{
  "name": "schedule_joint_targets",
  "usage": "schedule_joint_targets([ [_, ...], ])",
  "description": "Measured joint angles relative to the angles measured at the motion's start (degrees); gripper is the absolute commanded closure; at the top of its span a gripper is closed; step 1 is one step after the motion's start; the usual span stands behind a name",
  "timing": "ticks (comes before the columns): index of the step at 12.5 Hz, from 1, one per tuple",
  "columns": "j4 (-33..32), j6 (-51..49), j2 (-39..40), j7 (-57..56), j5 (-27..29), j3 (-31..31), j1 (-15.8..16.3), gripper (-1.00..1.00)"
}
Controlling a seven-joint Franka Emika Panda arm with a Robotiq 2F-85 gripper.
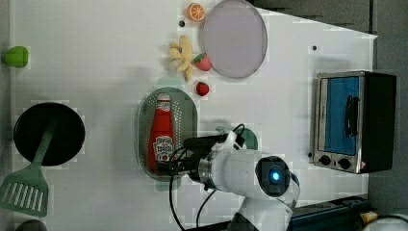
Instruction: Pick ketchup from strainer and place it on the table
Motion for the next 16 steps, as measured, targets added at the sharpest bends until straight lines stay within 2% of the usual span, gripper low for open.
schedule_joint_targets([
  [3,0.45,1.34,4.55,2.11,-5.12,-1.85,0.59,-1.00],
  [8,5.60,2.80,13.64,8.29,-10.94,-3.86,2.44,-1.00],
  [9,5.93,2.85,14.45,8.71,-11.55,-4.76,2.96,-0.91],
  [12,6.49,2.18,14.37,9.13,-11.92,-6.04,3.68,-0.21],
  [16,7.05,2.07,13.11,9.46,-11.72,-5.71,4.06,-0.19],
])
